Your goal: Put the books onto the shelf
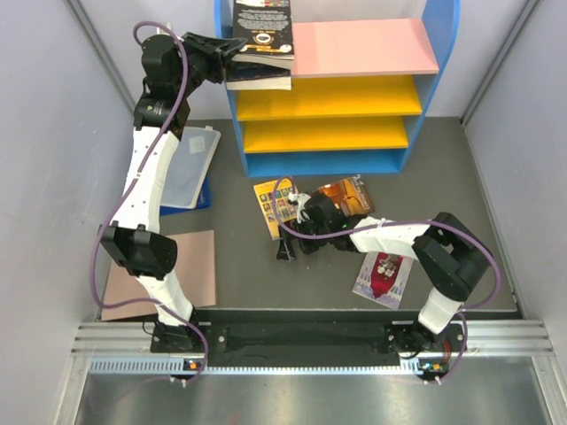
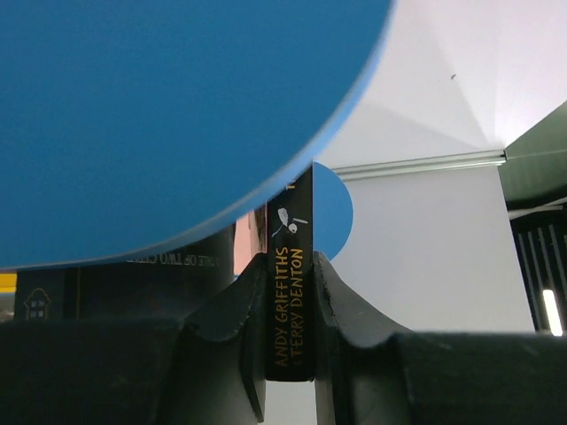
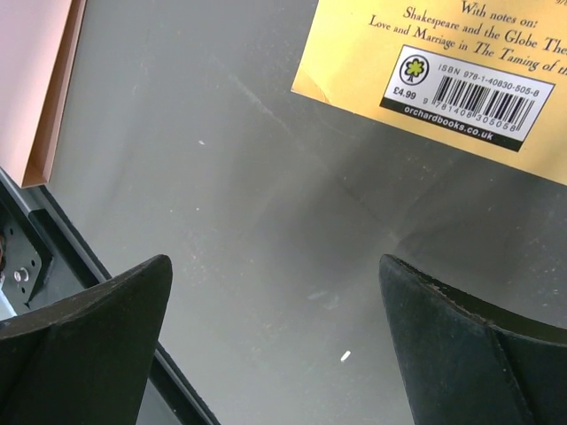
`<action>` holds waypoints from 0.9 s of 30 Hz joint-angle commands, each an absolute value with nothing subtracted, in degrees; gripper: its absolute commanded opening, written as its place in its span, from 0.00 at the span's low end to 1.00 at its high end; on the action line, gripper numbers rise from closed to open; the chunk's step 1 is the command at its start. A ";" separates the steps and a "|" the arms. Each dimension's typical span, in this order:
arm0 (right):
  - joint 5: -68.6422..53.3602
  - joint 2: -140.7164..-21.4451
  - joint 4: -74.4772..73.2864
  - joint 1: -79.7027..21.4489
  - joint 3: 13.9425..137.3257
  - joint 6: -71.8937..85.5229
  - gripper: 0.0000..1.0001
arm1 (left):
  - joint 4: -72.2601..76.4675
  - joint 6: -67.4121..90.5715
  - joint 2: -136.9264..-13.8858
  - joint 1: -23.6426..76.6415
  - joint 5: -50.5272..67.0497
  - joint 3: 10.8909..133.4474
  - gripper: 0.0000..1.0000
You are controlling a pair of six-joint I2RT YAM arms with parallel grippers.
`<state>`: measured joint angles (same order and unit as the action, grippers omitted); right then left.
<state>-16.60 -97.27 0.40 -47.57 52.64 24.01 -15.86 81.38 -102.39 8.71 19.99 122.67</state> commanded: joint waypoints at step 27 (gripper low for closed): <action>-17.05 -97.56 1.58 -48.87 54.84 23.03 1.00 | -9.23 81.83 -95.10 7.91 12.04 118.48 0.99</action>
